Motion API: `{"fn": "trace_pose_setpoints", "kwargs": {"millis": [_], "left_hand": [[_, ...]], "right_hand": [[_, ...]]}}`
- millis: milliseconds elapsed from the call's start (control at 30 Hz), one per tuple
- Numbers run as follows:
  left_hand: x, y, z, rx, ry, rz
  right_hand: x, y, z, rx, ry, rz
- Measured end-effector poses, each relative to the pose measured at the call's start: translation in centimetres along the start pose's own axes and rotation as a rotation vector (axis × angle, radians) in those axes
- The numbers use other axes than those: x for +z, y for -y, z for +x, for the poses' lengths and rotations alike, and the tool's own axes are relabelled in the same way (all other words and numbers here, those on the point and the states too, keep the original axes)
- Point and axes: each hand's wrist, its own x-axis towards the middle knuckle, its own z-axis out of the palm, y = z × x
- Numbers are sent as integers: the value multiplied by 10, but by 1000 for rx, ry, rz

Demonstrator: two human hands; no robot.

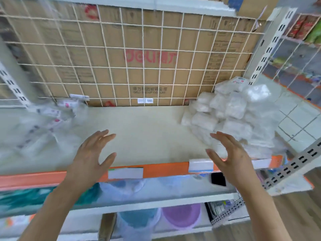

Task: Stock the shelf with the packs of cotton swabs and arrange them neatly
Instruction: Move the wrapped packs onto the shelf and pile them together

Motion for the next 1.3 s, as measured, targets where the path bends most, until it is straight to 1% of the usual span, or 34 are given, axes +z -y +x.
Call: {"fn": "trace_pose_setpoints", "kwargs": {"millis": [133,267,500,600,833,1000,1133,1233,1300], "left_hand": [[-37,30,-31,-88,-50,54],[-75,67,-65,-158,-132,78],[-159,153,-136,-246,-214,147],[-196,191,-165,-289,-268,158],[-275,268,-231,-408,-329,195],[-307,307,-275,-475,-322,299],[-320,339,-312,-558,-299,257],[-335,356,-330,-636,-350,239],[-344,366,-332,-682,-391,270]], "right_hand": [[26,36,4,-81,83,46],[57,84,11,-143,114,71],[124,200,9,-296,181,147],[159,253,1,-333,215,187],[234,368,-19,-418,321,240],[273,437,-25,-502,361,341],[307,480,-21,-574,445,348],[334,517,-19,-623,473,382],[349,538,-16,-652,500,396]]}}
